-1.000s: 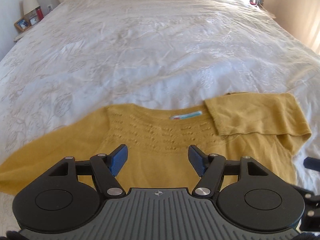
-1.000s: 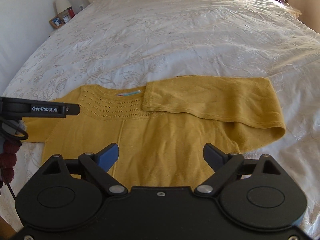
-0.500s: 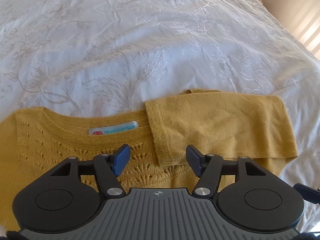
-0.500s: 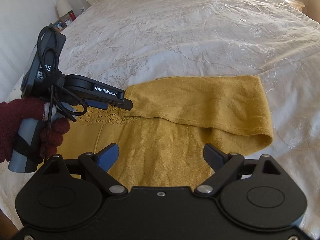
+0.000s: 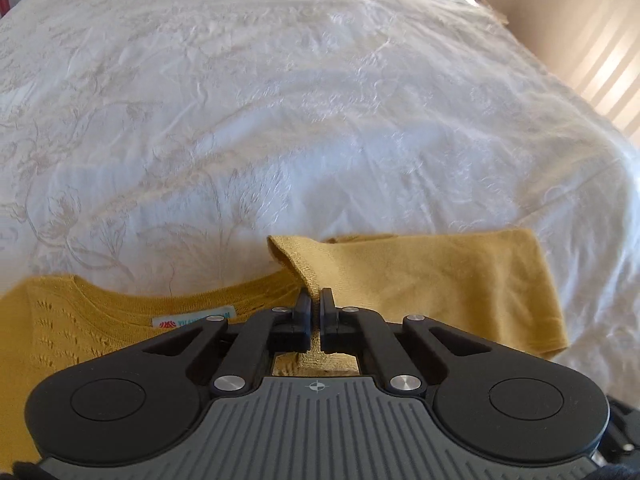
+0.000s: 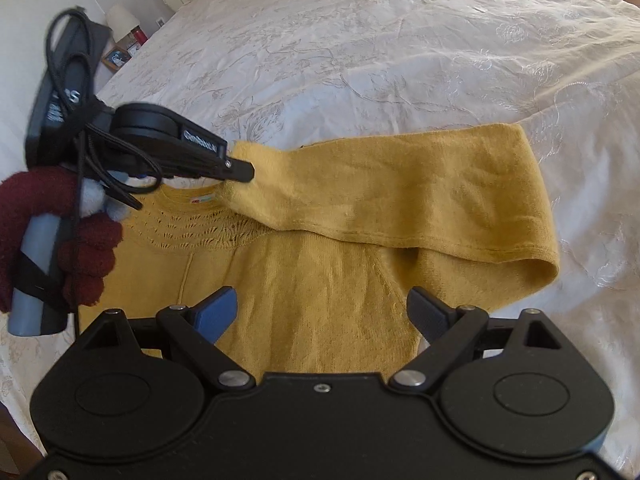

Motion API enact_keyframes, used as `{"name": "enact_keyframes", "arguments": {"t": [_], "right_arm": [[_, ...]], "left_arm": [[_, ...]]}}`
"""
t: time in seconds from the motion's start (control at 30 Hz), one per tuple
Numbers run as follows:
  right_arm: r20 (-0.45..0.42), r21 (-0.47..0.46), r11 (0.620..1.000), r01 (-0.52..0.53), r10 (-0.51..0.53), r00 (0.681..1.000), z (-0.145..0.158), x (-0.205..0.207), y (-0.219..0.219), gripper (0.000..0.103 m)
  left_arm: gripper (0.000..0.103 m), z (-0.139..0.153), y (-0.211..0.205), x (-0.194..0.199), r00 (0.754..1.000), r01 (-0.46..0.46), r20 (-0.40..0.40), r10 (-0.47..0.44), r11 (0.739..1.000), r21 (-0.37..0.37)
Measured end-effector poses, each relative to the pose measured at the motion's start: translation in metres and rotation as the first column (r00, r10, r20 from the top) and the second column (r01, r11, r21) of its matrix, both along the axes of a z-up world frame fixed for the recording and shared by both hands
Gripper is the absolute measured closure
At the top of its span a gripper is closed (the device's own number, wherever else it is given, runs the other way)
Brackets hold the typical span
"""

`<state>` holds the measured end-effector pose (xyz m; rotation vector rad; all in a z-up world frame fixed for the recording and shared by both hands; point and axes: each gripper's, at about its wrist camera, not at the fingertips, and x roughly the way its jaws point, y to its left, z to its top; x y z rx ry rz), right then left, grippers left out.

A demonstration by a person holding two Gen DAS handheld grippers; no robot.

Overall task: Fold small clothes
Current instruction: 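Grasp the other sleeve cuff with the left gripper and fold it across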

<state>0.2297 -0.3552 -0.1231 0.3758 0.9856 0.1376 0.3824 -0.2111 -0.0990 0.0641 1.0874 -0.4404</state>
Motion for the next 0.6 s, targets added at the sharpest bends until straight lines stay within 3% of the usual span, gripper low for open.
{"name": "enact_keyframes", "arguments": {"t": [0.13,0.2,0.3,0.43,0.6], "right_arm": [[0.01,0.007,1.0,-0.024,0.024,1.0,0.009,-0.007,0.005,0.011],[0.013,0.007,0.999,-0.04,0.039,0.999,0.012,-0.011,0.008,0.01],[0.013,0.012,0.998,-0.054,0.054,0.998,0.017,-0.017,0.014,0.01],[0.009,0.025,0.998,-0.059,0.058,0.998,0.021,-0.021,0.019,0.01],[0.007,0.011,0.999,-0.05,0.049,0.999,0.022,-0.014,0.02,0.01]], "left_arm": [[0.1,0.062,0.025,-0.019,0.997,-0.001,0.074,0.007,0.996,-0.085],[0.1,0.084,0.043,-0.027,0.994,-0.005,0.107,0.013,0.997,-0.08],[0.1,0.102,0.084,-0.035,0.994,-0.055,0.092,0.063,0.995,-0.085],[0.1,0.098,0.133,-0.036,0.986,-0.149,0.073,0.149,0.989,-0.004],[0.099,0.057,0.189,-0.038,0.966,-0.26,0.011,0.26,0.961,0.092]]}}
